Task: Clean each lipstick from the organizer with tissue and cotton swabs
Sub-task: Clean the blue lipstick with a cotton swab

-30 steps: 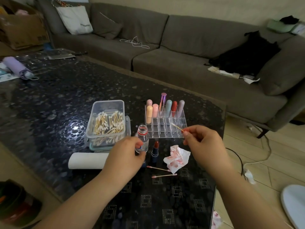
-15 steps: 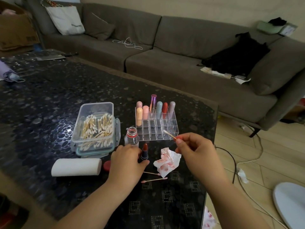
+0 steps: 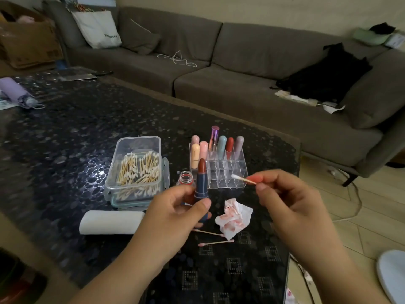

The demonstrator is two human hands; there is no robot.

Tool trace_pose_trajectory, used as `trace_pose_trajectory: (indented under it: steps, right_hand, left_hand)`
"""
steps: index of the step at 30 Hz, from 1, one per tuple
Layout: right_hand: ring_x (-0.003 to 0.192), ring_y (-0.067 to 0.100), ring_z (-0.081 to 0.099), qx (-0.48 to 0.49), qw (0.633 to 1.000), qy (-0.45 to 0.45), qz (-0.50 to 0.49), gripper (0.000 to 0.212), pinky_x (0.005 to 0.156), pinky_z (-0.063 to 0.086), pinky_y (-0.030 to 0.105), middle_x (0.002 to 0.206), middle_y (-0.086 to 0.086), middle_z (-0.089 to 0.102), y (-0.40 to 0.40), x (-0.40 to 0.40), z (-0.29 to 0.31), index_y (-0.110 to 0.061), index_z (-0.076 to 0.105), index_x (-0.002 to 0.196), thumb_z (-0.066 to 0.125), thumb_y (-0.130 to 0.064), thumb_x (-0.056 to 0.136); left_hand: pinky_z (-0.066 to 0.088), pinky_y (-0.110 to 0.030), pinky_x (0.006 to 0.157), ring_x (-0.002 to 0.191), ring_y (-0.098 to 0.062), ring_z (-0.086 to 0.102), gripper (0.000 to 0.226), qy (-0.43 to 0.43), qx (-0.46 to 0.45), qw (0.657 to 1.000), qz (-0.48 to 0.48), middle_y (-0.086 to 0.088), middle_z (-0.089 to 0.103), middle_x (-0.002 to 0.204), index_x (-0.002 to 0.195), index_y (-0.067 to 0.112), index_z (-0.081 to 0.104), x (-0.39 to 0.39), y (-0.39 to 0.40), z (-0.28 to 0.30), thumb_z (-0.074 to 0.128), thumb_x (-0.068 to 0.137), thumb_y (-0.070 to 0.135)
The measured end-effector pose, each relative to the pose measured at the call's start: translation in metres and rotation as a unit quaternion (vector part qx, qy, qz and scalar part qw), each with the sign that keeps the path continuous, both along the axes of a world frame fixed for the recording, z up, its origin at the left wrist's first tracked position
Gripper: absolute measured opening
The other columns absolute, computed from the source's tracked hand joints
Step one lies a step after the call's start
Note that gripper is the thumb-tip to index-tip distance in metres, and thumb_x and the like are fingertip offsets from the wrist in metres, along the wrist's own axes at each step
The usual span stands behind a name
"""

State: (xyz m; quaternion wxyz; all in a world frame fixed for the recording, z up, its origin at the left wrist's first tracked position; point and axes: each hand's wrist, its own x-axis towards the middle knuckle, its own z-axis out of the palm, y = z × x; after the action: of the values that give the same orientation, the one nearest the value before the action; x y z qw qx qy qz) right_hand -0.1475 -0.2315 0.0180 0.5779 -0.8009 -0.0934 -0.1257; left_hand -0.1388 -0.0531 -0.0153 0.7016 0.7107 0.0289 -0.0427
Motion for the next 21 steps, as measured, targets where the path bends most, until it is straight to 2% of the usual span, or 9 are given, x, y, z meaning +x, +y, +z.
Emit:
trace_pose_trajectory:
  steps: [3, 7, 10, 16, 21]
  right_hand:
    - [0.055, 0.005, 0.053, -0.059, 0.997, -0.045, -0.013, 0.019, 0.049, 0.039, 0.009, 0.063, -0.009, 0.062, 0.007, -0.001, 0.002, -0.030, 0.068, 0.079, 0.062, -0.014, 0.085]
    - [0.069, 0.008, 0.062, -0.117, 0.990, -0.071, -0.025, 0.008, 0.061, 0.050, 0.019, 0.081, -0.015, 0.066, 0.013, -0.001, 0.003, -0.034, 0.065, 0.080, 0.063, -0.027, 0.080]
    - [0.067, 0.008, 0.061, -0.130, 0.988, -0.080, -0.026, 0.004, 0.060, 0.050, 0.022, 0.081, -0.012, 0.065, 0.016, 0.000, 0.003, -0.033, 0.064, 0.079, 0.061, -0.033, 0.078]
    - [0.066, 0.010, 0.061, -0.134, 0.986, -0.097, -0.031, 0.008, 0.058, 0.049, 0.018, 0.078, -0.012, 0.065, 0.017, 0.001, 0.004, -0.034, 0.065, 0.079, 0.066, -0.026, 0.081]
    - [0.063, 0.012, 0.059, -0.122, 0.988, -0.088, -0.032, 0.005, 0.056, 0.049, 0.019, 0.075, -0.008, 0.065, 0.014, 0.001, 0.005, -0.033, 0.067, 0.080, 0.063, -0.030, 0.079]
  left_hand:
    - [0.057, -0.027, 0.063, 0.076, -0.017, 0.071, 0.019, 0.009, -0.072, 0.997, -0.012, 0.003, 0.072, 0.079, 0.099, 0.021, 0.067, -0.003, 0.001, -0.002, 0.064, 0.083, 0.011]
    - [0.056, -0.024, 0.064, 0.072, -0.015, 0.069, 0.022, -0.003, -0.109, 0.994, -0.021, 0.004, 0.071, 0.072, 0.095, 0.015, 0.069, -0.006, 0.002, -0.004, 0.066, 0.073, 0.015]
    - [0.055, -0.021, 0.062, 0.071, -0.016, 0.070, 0.028, -0.008, -0.128, 0.992, -0.019, 0.002, 0.071, 0.072, 0.089, 0.013, 0.070, -0.008, 0.002, -0.003, 0.066, 0.063, 0.020]
    - [0.056, -0.021, 0.062, 0.070, -0.015, 0.070, 0.028, -0.018, -0.135, 0.990, -0.018, 0.000, 0.072, 0.074, 0.088, 0.013, 0.070, -0.009, 0.001, -0.001, 0.066, 0.062, 0.021]
    - [0.056, -0.022, 0.065, 0.072, -0.016, 0.070, 0.028, -0.026, -0.125, 0.991, -0.029, 0.002, 0.072, 0.073, 0.089, 0.016, 0.071, -0.010, 0.000, 0.001, 0.066, 0.062, 0.021]
